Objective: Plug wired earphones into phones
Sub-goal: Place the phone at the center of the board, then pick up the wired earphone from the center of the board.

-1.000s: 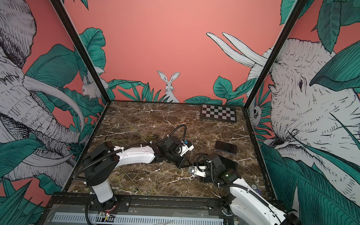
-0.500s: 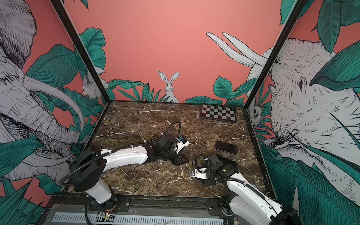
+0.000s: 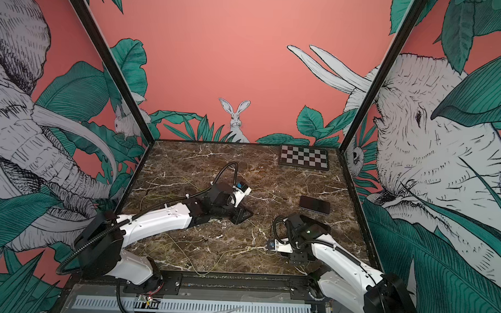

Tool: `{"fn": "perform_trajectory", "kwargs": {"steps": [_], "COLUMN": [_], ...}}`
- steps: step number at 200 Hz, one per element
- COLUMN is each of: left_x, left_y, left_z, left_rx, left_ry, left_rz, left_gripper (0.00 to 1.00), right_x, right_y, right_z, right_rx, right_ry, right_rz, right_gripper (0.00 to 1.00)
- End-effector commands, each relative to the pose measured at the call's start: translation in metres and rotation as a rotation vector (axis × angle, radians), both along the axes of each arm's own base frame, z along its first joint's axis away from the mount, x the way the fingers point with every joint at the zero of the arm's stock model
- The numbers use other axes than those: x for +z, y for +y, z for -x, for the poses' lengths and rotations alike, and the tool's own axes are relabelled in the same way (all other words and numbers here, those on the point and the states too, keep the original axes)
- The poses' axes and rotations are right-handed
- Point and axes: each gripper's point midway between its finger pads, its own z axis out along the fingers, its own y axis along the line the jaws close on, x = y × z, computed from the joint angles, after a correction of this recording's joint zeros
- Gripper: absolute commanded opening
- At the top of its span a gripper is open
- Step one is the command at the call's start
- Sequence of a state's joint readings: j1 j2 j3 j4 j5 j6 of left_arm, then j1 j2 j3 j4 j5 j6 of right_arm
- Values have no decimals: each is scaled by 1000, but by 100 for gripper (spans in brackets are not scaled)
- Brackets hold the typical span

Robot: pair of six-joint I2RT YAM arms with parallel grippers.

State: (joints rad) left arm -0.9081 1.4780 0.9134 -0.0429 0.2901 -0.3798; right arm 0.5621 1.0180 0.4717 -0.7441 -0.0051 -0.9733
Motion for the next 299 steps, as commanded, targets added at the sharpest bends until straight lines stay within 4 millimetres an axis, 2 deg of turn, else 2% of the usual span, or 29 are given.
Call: {"fn": "perform_trajectory", "kwargs": {"steps": [1, 20, 38, 68, 80, 96, 117, 134, 156, 170, 189, 207, 220, 263, 299], "left_x": [-1, -1, 0, 2, 4, 3, 1, -1, 3, 4, 1, -3, -5, -17, -19], "left_y": [5, 8, 12, 18, 19, 22, 31, 46, 48, 43, 39, 35, 36, 36, 34], "left_z": [-2, -4, -7, -18, -20, -23, -30, -40, -46, -46, -45, -43, -41, -40, -37], "left_rx": [14, 29, 50, 124, 143, 169, 229, 334, 390, 386, 379, 364, 368, 393, 381], "left_ry": [-14, -22, -43, -62, -63, -66, -82, -85, -79, -65, -38, -16, -1, 45, 61], "left_rz": [-17, -24, -33, -44, -37, -41, -62, -95, -76, -51, -45, -45, -46, -45, -36], "left_gripper": [37, 39, 40, 40, 40, 40, 40, 40, 39, 38, 37, 36, 35, 33, 32], "right_x": [7, 19, 42, 102, 130, 162, 184, 169, 119, 89, 56, 35, 27, 2, -8], "right_y": [-3, 1, 15, 45, 51, 48, 39, 44, 54, 50, 34, 19, 15, 19, 12], "right_z": [-10, -17, -29, -70, -88, -110, -129, -134, -128, -124, -122, -119, -119, -136, -144], "right_rx": [-13, -48, -122, -280, -427, -667, -1120, -1511, -1862, -2033, -2204, -2293, -2308, -2353, -2377], "right_ry": [-26, -59, -123, -348, -435, -514, -456, -251, -17, 32, -7, -91, -124, -109, -130], "right_rz": [28, 0, -100, -387, -530, -695, -905, -1028, -1024, -1014, -1023, -957, -904, -903, -919], "right_gripper": [98, 99, 98, 97, 95, 85, 71, 65, 61, 61, 57, 51, 52, 45, 39]}}
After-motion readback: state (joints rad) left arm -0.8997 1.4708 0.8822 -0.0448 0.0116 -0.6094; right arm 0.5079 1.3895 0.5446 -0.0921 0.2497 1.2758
